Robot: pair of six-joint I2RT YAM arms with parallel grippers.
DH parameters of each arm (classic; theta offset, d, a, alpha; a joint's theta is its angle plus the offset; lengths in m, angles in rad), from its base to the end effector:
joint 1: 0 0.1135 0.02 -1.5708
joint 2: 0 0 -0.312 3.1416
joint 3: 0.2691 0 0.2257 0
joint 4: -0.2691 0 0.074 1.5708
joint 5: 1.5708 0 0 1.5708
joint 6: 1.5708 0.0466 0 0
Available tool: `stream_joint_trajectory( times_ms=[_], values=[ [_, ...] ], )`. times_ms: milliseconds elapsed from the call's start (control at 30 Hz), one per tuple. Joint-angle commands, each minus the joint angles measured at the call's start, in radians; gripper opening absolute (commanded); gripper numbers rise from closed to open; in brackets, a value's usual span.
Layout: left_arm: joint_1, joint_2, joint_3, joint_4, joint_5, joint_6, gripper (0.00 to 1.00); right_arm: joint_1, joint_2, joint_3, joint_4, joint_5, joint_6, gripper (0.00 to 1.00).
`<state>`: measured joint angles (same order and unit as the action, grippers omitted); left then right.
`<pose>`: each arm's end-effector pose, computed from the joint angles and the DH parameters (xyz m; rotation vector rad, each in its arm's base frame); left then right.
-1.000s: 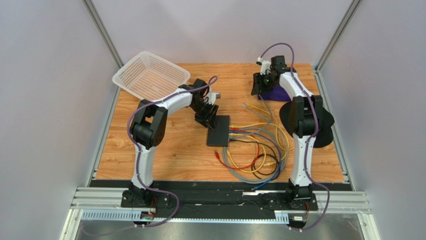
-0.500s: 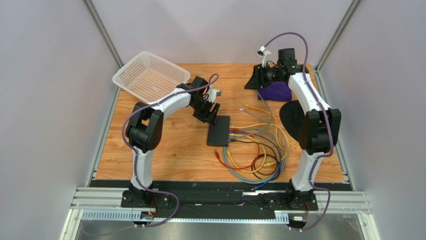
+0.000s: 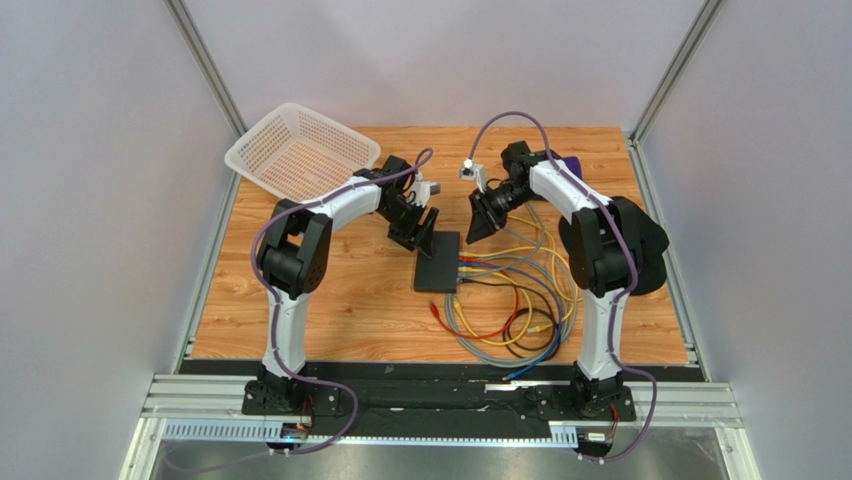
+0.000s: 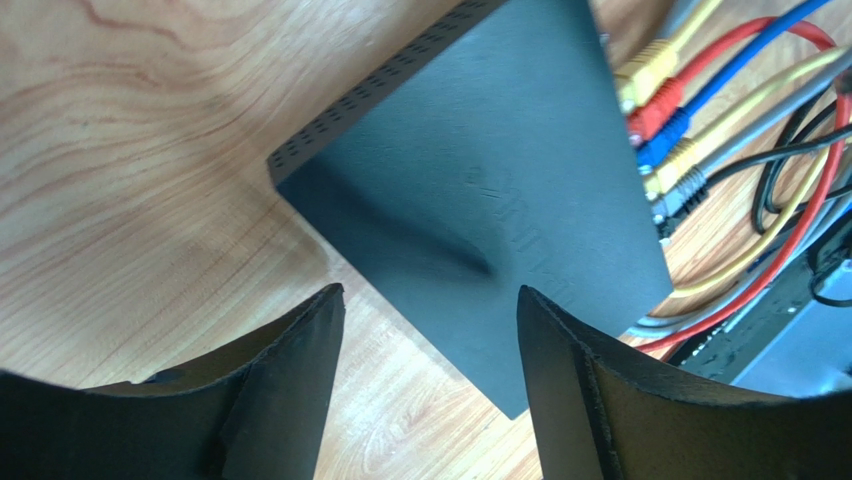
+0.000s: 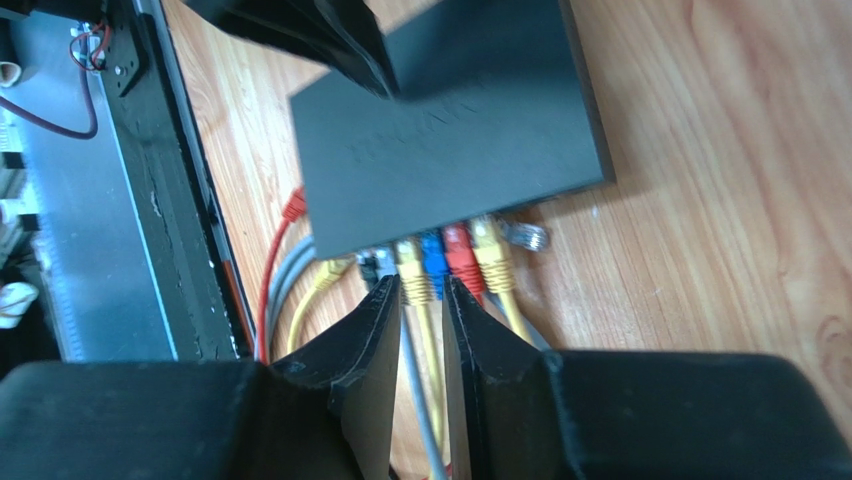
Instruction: Pull the plug from the switch port
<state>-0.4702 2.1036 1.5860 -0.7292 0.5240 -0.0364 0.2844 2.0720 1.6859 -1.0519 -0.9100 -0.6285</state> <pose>0.3760 -0.2173 0.2183 0.7327 2.7464 -0.8535 0.3810 0.1497 0.2591 -1.2212 2.2953 1.2229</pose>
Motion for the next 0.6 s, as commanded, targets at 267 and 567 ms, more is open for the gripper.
stream_joint_trajectory(
  times_ms=[267,567],
  values=[
    [0.019,0.104,0.040,-0.015,0.061,-0.028,0.75,-0.033,0.224,0.156,-0.101,-0.033,0.113,0.50],
    [0.019,0.119,0.028,-0.022,0.039,-0.039,0.75,-0.067,0.359,0.230,-0.178,-0.142,0.165,0.55]
  ],
)
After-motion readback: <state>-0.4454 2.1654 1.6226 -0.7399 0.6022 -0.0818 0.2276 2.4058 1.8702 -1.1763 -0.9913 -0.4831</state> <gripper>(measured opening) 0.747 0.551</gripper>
